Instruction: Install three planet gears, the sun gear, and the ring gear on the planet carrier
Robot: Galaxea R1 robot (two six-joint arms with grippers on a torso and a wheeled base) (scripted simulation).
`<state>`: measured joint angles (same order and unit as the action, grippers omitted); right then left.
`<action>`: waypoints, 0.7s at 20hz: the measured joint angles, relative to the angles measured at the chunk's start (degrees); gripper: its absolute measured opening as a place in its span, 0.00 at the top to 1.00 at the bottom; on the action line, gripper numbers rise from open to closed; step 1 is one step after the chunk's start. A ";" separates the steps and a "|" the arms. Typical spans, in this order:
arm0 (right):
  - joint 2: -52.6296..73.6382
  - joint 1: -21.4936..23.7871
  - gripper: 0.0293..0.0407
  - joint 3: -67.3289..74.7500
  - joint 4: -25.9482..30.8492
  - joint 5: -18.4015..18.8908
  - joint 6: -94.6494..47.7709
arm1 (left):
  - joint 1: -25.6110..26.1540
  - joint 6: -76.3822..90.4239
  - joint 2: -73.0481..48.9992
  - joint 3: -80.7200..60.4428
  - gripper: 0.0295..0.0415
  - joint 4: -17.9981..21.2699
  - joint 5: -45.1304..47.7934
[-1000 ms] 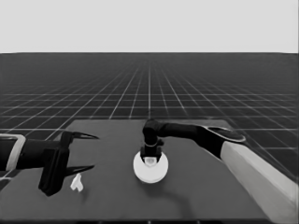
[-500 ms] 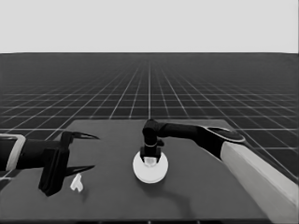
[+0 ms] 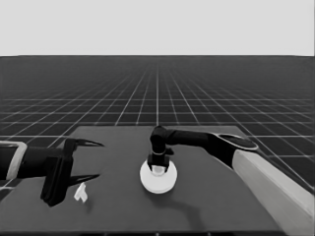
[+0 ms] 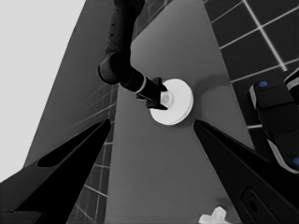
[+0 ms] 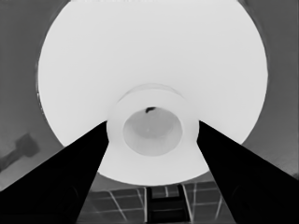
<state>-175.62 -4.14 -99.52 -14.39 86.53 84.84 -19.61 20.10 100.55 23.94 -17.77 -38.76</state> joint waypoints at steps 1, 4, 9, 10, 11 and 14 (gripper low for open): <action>0.05 -0.22 0.51 -0.04 0.00 0.02 0.50 | 0.00 0.00 0.00 0.00 0.25 0.00 0.00; 0.13 -0.54 0.51 -0.11 -0.02 0.05 2.01 | 0.00 0.00 0.00 0.00 0.25 0.00 0.00; 0.14 -0.62 0.51 -0.13 -0.03 0.05 4.51 | 0.00 0.00 0.00 0.00 0.25 0.00 0.00; 0.14 -0.62 0.51 -0.13 -0.02 0.05 5.01 | 0.00 0.00 0.00 0.00 0.25 0.00 0.00; 0.14 -0.62 0.51 -0.13 -0.03 0.05 5.51 | 0.00 0.00 0.00 0.00 0.25 0.00 0.00; 0.15 -0.62 0.51 -0.13 -0.03 0.05 7.01 | 0.00 0.00 0.00 0.00 0.25 0.00 0.00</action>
<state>-175.47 -4.76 -99.65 -14.42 86.58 91.85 -19.61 20.10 100.55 23.94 -17.77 -38.76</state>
